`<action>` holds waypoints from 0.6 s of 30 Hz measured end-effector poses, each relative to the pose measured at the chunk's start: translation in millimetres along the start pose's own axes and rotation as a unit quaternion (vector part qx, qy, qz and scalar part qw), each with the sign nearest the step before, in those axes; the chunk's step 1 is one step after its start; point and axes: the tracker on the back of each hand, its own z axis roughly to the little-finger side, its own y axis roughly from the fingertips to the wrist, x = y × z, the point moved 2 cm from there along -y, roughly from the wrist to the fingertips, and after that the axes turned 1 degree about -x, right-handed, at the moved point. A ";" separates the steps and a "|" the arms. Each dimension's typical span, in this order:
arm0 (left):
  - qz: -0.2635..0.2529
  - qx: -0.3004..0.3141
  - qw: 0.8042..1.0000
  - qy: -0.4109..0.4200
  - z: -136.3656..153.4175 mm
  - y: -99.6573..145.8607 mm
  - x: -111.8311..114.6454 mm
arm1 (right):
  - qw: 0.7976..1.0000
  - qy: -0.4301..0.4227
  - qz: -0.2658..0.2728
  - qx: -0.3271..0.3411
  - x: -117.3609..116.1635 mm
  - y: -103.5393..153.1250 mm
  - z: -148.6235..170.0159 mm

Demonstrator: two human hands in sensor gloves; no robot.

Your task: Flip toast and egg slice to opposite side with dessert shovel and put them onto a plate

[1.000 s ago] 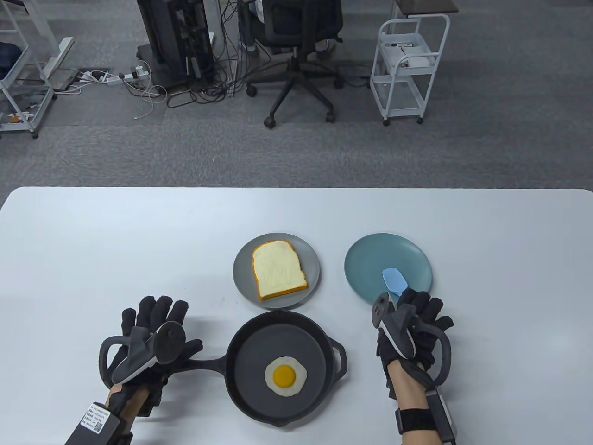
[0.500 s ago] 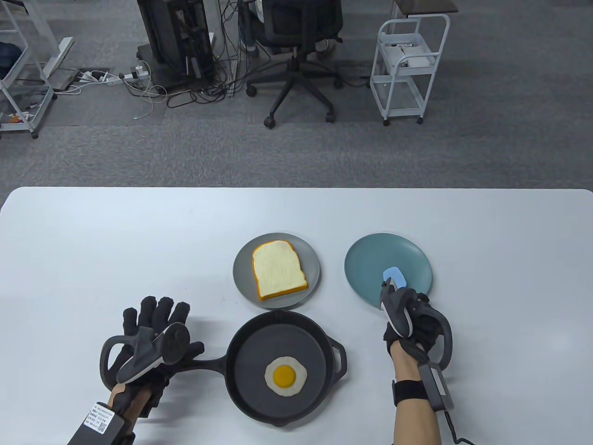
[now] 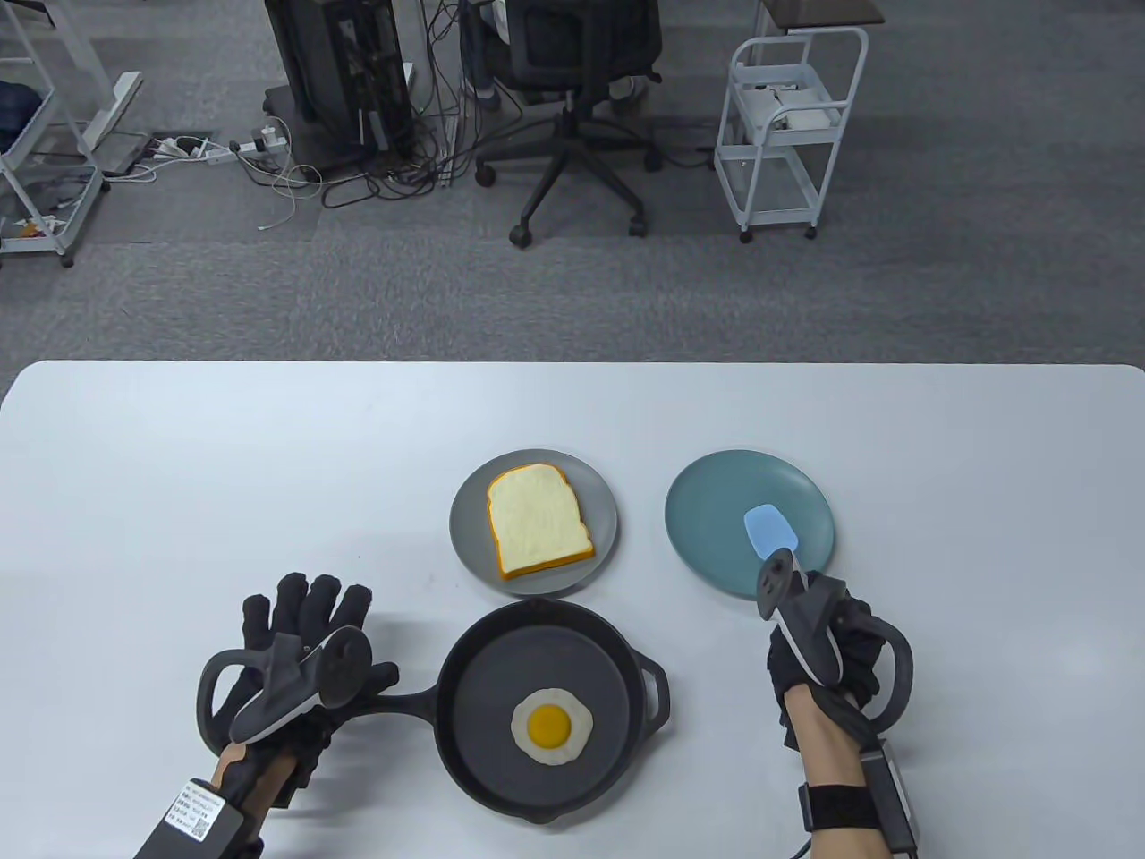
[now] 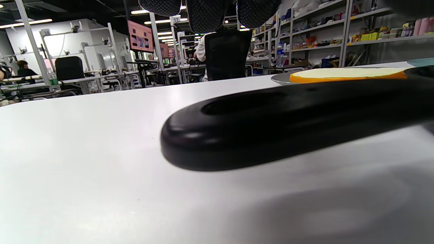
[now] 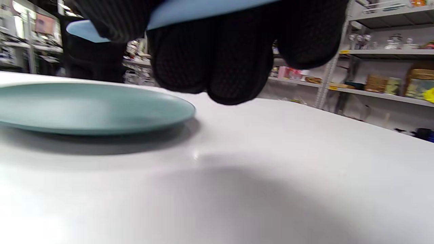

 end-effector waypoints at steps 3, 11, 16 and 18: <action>-0.001 0.003 1.000 -0.001 -1.7 0.6 -0.9 | 0.999 -0.023 0.020 0.043 19.1 20.6 -9.3; 0.000 0.012 1.000 0.005 -3.3 1.2 -1.2 | 0.967 -0.116 0.118 0.193 61.6 83.7 -43.7; -0.002 0.019 1.000 0.008 -6.1 3.9 -3.6 | 0.944 -0.181 0.112 0.252 47.6 101.5 -57.5; -0.003 0.022 1.000 0.012 -7.1 4.3 -5.7 | 0.943 -0.162 0.098 0.272 40.3 103.9 -57.3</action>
